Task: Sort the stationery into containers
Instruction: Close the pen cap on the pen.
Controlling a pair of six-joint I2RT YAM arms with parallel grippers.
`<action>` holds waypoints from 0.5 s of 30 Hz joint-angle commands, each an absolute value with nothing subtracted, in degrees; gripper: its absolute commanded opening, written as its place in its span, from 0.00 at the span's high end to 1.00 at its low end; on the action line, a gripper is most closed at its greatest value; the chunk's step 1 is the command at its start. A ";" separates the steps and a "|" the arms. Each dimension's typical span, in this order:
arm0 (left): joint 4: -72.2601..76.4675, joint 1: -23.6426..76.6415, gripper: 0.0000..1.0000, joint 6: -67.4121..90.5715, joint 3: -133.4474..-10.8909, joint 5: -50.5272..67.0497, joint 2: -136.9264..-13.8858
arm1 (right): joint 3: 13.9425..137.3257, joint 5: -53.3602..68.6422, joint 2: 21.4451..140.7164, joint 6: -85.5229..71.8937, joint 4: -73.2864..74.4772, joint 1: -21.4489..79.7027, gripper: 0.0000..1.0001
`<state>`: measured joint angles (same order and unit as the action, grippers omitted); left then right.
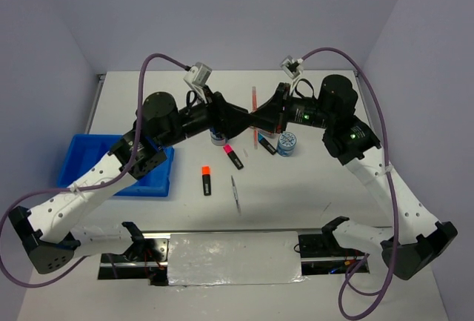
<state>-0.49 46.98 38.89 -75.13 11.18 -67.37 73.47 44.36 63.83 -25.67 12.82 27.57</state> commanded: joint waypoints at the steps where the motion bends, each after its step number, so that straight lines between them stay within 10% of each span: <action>1: -1.05 45.80 0.36 39.99 -74.18 9.87 -64.17 | 72.60 42.72 61.17 -24.61 7.20 28.47 1.00; 15: 8.08 40.87 0.37 45.00 -73.04 19.06 -65.21 | 75.06 41.84 63.28 -21.36 12.30 31.81 1.00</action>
<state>2.20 40.95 43.20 -73.06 13.85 -64.07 72.75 43.05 62.87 -22.87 12.99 30.83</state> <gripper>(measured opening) 0.638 0.195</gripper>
